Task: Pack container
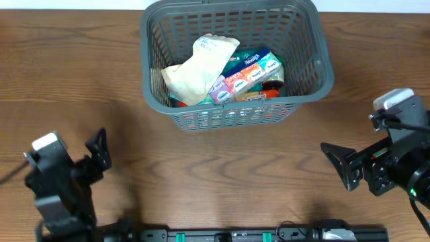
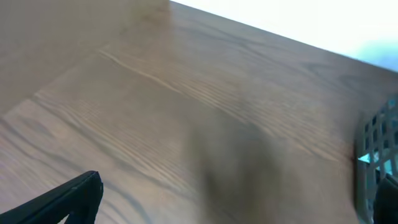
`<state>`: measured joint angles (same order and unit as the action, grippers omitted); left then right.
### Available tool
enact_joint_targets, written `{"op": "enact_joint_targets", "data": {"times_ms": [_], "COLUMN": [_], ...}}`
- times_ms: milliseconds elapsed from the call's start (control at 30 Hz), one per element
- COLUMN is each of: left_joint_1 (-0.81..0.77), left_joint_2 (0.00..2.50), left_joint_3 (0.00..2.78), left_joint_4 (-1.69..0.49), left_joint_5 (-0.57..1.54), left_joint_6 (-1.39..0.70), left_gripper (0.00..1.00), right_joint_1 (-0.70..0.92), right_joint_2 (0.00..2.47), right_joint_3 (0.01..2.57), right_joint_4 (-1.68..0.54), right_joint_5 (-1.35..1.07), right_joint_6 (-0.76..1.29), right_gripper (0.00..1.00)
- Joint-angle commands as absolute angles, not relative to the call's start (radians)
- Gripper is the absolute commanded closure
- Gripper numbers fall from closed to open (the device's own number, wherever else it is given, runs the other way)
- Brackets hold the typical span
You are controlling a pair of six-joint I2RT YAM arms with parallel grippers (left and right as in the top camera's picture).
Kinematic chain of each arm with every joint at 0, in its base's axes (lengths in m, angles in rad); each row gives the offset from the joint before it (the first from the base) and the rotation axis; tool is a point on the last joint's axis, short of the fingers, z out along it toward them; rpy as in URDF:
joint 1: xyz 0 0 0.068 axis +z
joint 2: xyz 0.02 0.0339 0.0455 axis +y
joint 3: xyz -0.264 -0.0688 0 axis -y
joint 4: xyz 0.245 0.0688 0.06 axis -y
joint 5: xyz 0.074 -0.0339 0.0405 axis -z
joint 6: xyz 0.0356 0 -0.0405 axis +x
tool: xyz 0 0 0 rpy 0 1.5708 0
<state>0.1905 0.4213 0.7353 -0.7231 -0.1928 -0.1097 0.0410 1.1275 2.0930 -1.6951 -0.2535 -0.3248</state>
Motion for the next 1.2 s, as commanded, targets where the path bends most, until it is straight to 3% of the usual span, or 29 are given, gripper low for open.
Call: {"op": "enact_joint_targets", "data": {"times_ms": [0,467,1167], "left_joint_1": [0.202,0.202,0.203], "left_joint_2": [0.292,0.001,0.002], "left_joint_3": [0.601,0.237,0.131], "left_joint_4": [-0.694,-0.572,-0.458], "left_joint_5": [-0.168,-0.142,-0.142], "left_joint_6": [-0.160,-0.242,-0.242], "left_gripper": [0.01,0.01,0.01], "right_joint_1": [0.047,0.047,0.047], "right_joint_2": [1.126,1.126,1.126], "right_joint_3": [2.094,2.094,2.094], "right_joint_4": [-1.697,-1.697,-1.697], "right_joint_5": [-0.251,-0.251,-0.251], "right_joint_6": [-0.315,-0.315,-0.315], "right_gripper": [0.01,0.01,0.01]}}
